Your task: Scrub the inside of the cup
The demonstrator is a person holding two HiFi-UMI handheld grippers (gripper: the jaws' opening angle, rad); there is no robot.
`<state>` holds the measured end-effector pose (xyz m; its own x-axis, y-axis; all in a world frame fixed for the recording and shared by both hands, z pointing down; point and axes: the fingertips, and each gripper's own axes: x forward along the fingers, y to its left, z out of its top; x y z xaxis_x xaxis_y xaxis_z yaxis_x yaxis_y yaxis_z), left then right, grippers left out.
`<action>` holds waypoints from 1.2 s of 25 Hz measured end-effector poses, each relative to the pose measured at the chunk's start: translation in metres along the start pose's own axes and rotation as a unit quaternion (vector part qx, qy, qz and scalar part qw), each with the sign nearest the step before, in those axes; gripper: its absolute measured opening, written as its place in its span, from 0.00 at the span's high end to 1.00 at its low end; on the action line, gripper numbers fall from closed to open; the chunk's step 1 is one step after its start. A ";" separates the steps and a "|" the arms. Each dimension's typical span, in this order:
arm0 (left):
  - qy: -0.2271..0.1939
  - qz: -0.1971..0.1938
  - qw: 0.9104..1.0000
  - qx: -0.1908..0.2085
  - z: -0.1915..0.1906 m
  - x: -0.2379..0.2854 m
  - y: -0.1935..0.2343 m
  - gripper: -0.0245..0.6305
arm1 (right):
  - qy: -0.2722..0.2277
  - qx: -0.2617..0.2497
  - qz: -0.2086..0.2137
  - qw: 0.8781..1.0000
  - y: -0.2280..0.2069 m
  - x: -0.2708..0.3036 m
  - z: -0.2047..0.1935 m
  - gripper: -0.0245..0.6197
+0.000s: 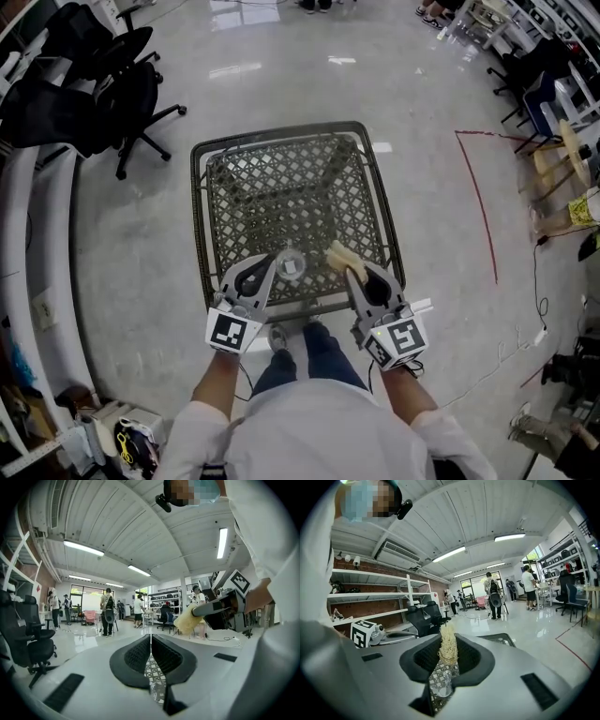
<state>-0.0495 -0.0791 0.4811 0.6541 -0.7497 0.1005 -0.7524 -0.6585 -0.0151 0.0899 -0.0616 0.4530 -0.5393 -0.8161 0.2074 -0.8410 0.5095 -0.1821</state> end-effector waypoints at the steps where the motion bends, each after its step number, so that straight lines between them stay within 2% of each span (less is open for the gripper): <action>1: 0.005 -0.004 1.000 0.001 -0.005 0.003 -0.001 0.91 | 0.002 0.001 0.001 1.000 0.000 0.001 -0.002 0.83; 5: 0.019 -0.014 1.000 0.005 -0.026 0.013 -0.004 0.91 | 0.011 0.007 0.003 1.000 0.000 0.002 -0.011 0.83; 16: 0.062 -0.036 0.997 -0.039 -0.084 0.024 -0.009 0.91 | 0.030 0.022 -0.003 0.999 -0.001 0.001 -0.029 0.83; 21: 0.061 -0.050 0.995 -0.059 -0.095 0.026 -0.015 0.90 | 0.032 0.025 0.000 0.999 0.001 -0.002 -0.034 0.83; 22: 0.060 -0.057 0.995 -0.064 -0.097 0.026 -0.017 0.87 | 0.032 0.025 0.001 0.999 0.002 -0.002 -0.035 0.83; 24: 0.060 -0.067 0.993 -0.077 -0.103 0.026 -0.019 0.53 | 0.032 0.026 0.000 0.999 0.002 -0.002 -0.036 0.83; 26: 0.062 -0.070 0.992 -0.078 -0.107 0.026 -0.020 0.50 | 0.032 0.027 0.001 0.999 0.001 -0.003 -0.038 0.83; 30: 0.080 -0.078 0.993 -0.050 -0.120 0.023 -0.024 0.44 | 0.036 0.029 0.002 0.999 -0.001 -0.004 -0.043 0.83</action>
<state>-0.0254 -0.0724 0.6035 0.7481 -0.6145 0.2504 -0.6527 -0.7494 0.1112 0.0906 -0.0472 0.4938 -0.5459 -0.7914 0.2751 -0.8362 0.4940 -0.2381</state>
